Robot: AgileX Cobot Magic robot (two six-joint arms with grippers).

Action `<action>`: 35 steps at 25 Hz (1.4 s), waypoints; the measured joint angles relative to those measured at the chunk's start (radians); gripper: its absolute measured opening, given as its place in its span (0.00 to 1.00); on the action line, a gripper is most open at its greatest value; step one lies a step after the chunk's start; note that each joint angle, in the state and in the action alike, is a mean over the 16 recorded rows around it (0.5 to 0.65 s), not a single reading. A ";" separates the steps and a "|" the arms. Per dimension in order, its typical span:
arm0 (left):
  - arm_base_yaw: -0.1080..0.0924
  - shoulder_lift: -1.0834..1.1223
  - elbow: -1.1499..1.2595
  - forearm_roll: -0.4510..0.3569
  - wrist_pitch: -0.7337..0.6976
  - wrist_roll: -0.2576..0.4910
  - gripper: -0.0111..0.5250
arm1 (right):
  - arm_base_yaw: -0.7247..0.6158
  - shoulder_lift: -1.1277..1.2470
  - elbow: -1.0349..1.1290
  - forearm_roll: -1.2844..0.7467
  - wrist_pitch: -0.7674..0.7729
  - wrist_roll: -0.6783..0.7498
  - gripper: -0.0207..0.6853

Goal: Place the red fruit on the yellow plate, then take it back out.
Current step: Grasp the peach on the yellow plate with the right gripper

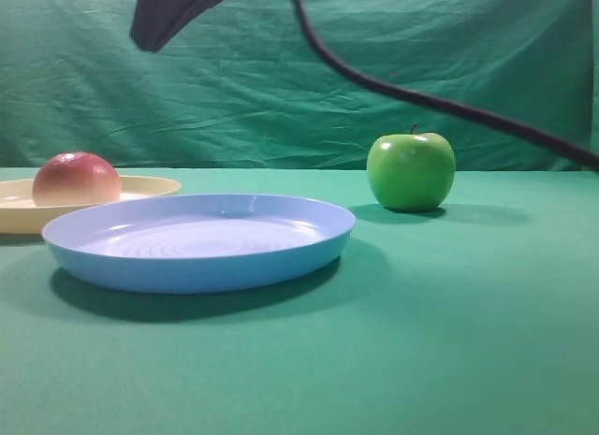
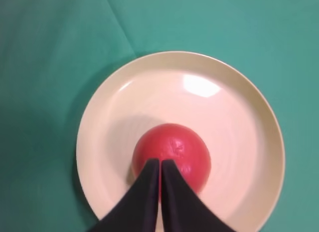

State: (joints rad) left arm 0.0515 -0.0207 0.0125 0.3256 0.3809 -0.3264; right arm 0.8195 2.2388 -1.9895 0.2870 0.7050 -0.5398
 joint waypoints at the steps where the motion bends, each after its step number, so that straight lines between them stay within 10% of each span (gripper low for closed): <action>1: 0.000 0.000 0.000 0.000 0.000 0.000 0.02 | 0.004 0.015 -0.010 -0.002 -0.008 0.000 0.39; 9: 0.000 0.000 0.000 0.000 0.000 0.000 0.02 | 0.013 0.099 -0.035 0.002 -0.083 -0.011 0.83; 15: 0.000 0.000 0.000 0.000 0.000 0.000 0.02 | 0.013 0.151 -0.035 0.013 -0.130 -0.011 0.94; 35: 0.000 0.000 0.000 0.000 0.000 0.000 0.02 | -0.019 0.117 -0.045 -0.049 -0.013 0.068 0.37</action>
State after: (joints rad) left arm 0.0515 -0.0207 0.0125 0.3256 0.3809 -0.3264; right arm 0.8003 2.3554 -2.0348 0.2380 0.6919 -0.4714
